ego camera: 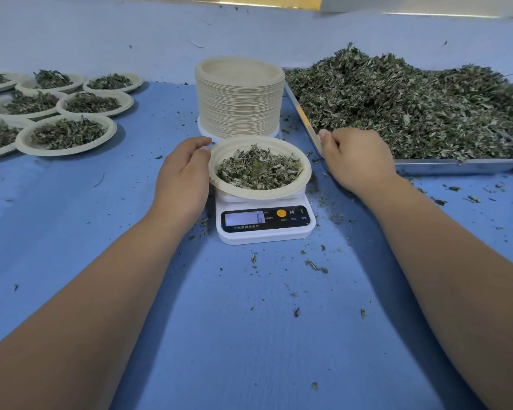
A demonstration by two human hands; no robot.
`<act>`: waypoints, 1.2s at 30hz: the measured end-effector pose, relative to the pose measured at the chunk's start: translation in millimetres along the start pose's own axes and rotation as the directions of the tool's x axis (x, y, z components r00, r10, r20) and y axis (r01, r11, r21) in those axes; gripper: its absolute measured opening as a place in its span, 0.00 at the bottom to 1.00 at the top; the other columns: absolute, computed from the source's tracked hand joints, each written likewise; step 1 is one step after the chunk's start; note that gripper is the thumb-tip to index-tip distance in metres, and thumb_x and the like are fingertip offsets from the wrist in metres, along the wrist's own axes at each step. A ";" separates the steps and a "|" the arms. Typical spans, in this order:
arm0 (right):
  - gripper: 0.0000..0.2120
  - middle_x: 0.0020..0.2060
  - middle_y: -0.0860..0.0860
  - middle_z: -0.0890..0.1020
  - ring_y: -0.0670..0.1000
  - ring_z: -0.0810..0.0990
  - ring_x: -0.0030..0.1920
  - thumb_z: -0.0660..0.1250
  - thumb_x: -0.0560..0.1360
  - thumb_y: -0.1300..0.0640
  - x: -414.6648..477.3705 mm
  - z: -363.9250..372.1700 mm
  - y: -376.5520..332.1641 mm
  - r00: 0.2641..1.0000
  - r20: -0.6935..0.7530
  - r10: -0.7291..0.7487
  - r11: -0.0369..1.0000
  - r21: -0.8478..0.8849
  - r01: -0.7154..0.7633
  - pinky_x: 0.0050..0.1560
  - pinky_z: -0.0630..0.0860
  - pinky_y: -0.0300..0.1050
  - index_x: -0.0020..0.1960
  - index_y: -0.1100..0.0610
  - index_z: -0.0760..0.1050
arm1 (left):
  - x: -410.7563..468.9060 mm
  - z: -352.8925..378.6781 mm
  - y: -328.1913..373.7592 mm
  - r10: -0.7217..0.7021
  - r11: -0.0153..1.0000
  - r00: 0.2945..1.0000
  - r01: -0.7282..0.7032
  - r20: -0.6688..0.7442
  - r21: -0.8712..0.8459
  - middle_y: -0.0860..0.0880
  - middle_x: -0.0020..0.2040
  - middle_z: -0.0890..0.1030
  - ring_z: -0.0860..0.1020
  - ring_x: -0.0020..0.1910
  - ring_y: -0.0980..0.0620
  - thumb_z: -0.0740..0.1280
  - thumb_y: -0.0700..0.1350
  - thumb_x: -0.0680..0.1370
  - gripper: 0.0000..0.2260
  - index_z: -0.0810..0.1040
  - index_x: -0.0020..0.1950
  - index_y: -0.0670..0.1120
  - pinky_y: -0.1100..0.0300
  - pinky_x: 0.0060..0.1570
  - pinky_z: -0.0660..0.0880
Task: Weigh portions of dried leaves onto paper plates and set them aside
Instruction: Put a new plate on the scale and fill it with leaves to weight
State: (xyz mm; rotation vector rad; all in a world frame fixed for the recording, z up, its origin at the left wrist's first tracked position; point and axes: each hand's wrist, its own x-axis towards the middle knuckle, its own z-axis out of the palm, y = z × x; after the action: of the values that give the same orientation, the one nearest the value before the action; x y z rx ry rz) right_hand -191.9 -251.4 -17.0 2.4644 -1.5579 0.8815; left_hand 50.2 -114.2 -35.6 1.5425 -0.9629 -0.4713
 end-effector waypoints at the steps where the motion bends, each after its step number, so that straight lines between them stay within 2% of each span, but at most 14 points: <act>1: 0.26 0.26 0.54 0.70 0.58 0.69 0.28 0.54 0.85 0.45 2.0 -1.6 -1.9 0.999 -0.031 0.017 1.000 0.011 -0.017 0.28 0.56 0.46 0.31 0.56 0.64 | -0.1 -0.2 0.0 0.002 1.000 1.000 -0.002 -0.002 0.000 0.67 0.51 0.77 0.70 0.44 0.82 0.58 0.46 0.83 0.14 0.80 0.63 0.56 0.79 0.42 0.66; 4: 0.27 0.24 0.53 0.68 0.55 0.67 0.25 0.54 0.85 0.47 14.6 -13.5 -19.3 0.995 -0.091 0.052 0.998 0.046 -0.048 0.28 0.55 0.44 0.29 0.56 0.63 | -0.4 0.5 0.6 -0.003 1.000 1.000 0.003 0.000 -0.022 0.66 0.52 0.78 0.72 0.46 0.80 0.58 0.47 0.82 0.14 0.81 0.62 0.54 0.75 0.45 0.67; 6: 0.28 0.22 0.51 0.66 0.51 0.65 0.24 0.55 0.84 0.47 27.5 -22.8 -41.4 0.994 -0.091 0.058 0.987 0.156 -0.043 0.28 0.56 0.44 0.27 0.56 0.62 | -0.3 0.5 1.3 -0.016 0.999 1.000 0.016 -0.005 -0.044 0.66 0.52 0.78 0.72 0.46 0.80 0.58 0.47 0.82 0.14 0.82 0.62 0.54 0.70 0.48 0.68; 9: 0.28 0.22 0.47 0.65 0.44 0.62 0.24 0.55 0.84 0.46 40.4 -30.8 -81.4 0.997 -0.064 -0.046 0.942 0.328 0.065 0.31 0.58 0.47 0.27 0.55 0.61 | -1.1 -0.1 2.2 -0.022 0.997 1.000 0.021 -0.012 -0.069 0.66 0.52 0.78 0.72 0.46 0.80 0.58 0.47 0.82 0.14 0.82 0.62 0.53 0.66 0.52 0.70; 13: 0.24 0.30 0.47 0.71 0.49 0.69 0.33 0.54 0.86 0.47 37.2 -28.7 -127.2 0.925 0.163 -0.343 0.874 0.415 0.252 0.43 0.69 0.50 0.35 0.58 0.69 | -3.1 -2.4 5.9 -0.013 0.997 1.000 0.013 -0.001 -0.076 0.67 0.53 0.77 0.72 0.51 0.77 0.58 0.46 0.83 0.15 0.82 0.64 0.52 0.59 0.61 0.72; 17: 0.23 0.41 0.49 0.83 0.46 0.79 0.44 0.54 0.86 0.46 32.7 -18.0 -133.1 0.825 0.373 -0.425 0.848 0.484 0.218 0.52 0.73 0.44 0.46 0.57 0.81 | -3.0 -2.9 6.3 0.034 0.996 0.999 -0.032 0.024 -0.078 0.67 0.53 0.79 0.73 0.51 0.79 0.59 0.46 0.82 0.15 0.83 0.60 0.56 0.71 0.56 0.70; 21: 0.24 0.42 0.52 0.83 0.46 0.77 0.43 0.52 0.86 0.44 28.5 -20.3 -118.7 0.896 0.222 -0.383 0.824 0.520 0.223 0.48 0.71 0.43 0.48 0.54 0.83 | -2.3 -3.3 4.9 0.047 0.998 0.998 -0.045 0.047 -0.046 0.68 0.52 0.78 0.72 0.51 0.80 0.59 0.47 0.83 0.15 0.83 0.63 0.56 0.83 0.47 0.64; 23: 0.25 0.41 0.50 0.83 0.46 0.79 0.44 0.52 0.85 0.41 23.8 -21.2 -114.5 0.881 0.271 -0.389 0.854 0.465 0.234 0.49 0.72 0.43 0.47 0.52 0.83 | -2.4 -2.1 4.7 0.053 0.999 0.997 -0.052 0.063 -0.014 0.67 0.55 0.78 0.74 0.59 0.70 0.59 0.48 0.83 0.16 0.82 0.65 0.57 0.79 0.51 0.64; 25: 0.25 0.39 0.49 0.83 0.44 0.79 0.44 0.52 0.85 0.40 18.3 -20.0 -113.4 0.840 0.345 -0.418 0.872 0.412 0.265 0.48 0.72 0.40 0.48 0.51 0.84 | -2.5 -0.6 3.3 0.062 0.997 0.994 -0.065 0.092 0.033 0.63 0.66 0.76 0.69 0.71 0.61 0.58 0.50 0.84 0.17 0.81 0.67 0.58 0.73 0.59 0.61; 27: 0.25 0.40 0.50 0.83 0.45 0.80 0.45 0.52 0.85 0.41 15.4 -21.6 -111.8 0.848 0.299 -0.438 0.861 0.413 0.299 0.50 0.73 0.42 0.51 0.52 0.84 | -2.9 -1.0 4.0 0.049 0.993 0.993 -0.060 0.109 0.098 0.56 0.80 0.64 0.59 0.79 0.58 0.57 0.51 0.84 0.17 0.80 0.68 0.60 0.65 0.67 0.55; 30: 0.25 0.39 0.51 0.83 0.50 0.80 0.46 0.51 0.85 0.42 15.3 -27.8 -108.1 0.880 0.205 -0.427 0.857 0.401 0.323 0.50 0.73 0.44 0.52 0.53 0.83 | -5.3 -2.1 6.6 0.059 0.990 0.990 -0.075 0.132 0.117 0.51 0.84 0.55 0.53 0.81 0.57 0.58 0.50 0.84 0.16 0.80 0.68 0.60 0.59 0.73 0.53; 33: 0.27 0.38 0.54 0.82 0.53 0.80 0.44 0.51 0.85 0.42 11.5 -26.0 -107.9 0.834 0.299 -0.464 0.872 0.319 0.371 0.49 0.73 0.48 0.51 0.59 0.82 | -7.3 -2.2 8.3 0.064 0.987 0.987 -0.085 0.150 0.137 0.51 0.84 0.54 0.52 0.82 0.57 0.57 0.51 0.84 0.16 0.80 0.68 0.60 0.56 0.76 0.53; 34: 0.27 0.37 0.53 0.82 0.52 0.80 0.43 0.51 0.85 0.42 9.6 -25.7 -107.1 0.828 0.303 -0.471 0.869 0.323 0.375 0.48 0.74 0.49 0.52 0.60 0.82 | -7.1 -2.3 8.4 0.065 0.986 0.986 -0.087 0.156 0.143 0.51 0.84 0.54 0.52 0.82 0.58 0.57 0.51 0.84 0.17 0.80 0.68 0.61 0.58 0.75 0.53; 36: 0.25 0.32 0.43 0.81 0.40 0.78 0.38 0.52 0.85 0.42 10.0 -27.4 -101.6 0.867 0.249 -0.432 0.865 0.386 0.320 0.42 0.72 0.41 0.52 0.56 0.82 | -6.5 -2.7 8.1 0.065 0.986 0.984 -0.089 0.166 0.143 0.52 0.84 0.55 0.51 0.81 0.59 0.57 0.51 0.84 0.17 0.80 0.68 0.60 0.57 0.76 0.52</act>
State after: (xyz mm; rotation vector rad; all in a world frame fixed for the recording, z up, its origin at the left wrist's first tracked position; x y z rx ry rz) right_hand -113.5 -201.1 33.1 3.1501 -0.9712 0.7412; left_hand 46.0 -107.1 -28.8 1.6128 -1.2015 -0.4825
